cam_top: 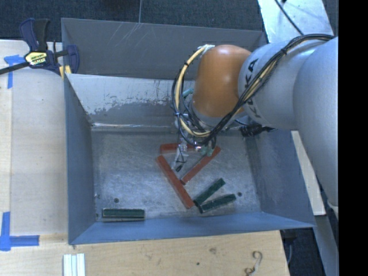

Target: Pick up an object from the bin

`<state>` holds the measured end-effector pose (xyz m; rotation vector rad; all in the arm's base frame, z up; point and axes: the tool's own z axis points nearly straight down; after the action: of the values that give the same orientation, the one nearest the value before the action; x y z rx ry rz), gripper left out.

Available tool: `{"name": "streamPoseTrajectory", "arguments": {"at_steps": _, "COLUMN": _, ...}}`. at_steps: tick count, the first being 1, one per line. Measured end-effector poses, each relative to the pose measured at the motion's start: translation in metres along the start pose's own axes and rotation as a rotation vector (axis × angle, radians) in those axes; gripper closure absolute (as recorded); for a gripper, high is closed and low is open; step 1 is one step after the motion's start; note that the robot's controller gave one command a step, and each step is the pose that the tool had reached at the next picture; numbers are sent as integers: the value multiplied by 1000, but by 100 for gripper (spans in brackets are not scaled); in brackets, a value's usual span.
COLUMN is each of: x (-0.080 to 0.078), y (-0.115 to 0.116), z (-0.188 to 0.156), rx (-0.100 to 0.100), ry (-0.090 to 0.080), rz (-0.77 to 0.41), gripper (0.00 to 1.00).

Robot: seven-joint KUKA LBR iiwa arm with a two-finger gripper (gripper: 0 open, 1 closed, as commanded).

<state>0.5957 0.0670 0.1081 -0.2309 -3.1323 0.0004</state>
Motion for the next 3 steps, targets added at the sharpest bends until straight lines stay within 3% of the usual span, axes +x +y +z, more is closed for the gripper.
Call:
{"name": "streamPoseTrajectory", "arguments": {"at_steps": 1, "x": -12, "y": -2, "z": 39, "rx": 0, "ry": 4, "rz": 33, "gripper": 0}}
{"name": "streamPoseTrajectory", "arguments": {"at_steps": 2, "x": -12, "y": -1, "z": 37, "rx": -1, "ry": 0, "rz": 32, "gripper": 0}}
{"name": "streamPoseTrajectory", "arguments": {"at_steps": 3, "x": -14, "y": -1, "z": 36, "rx": -1, "ry": -5, "rz": 31, "gripper": 100}}
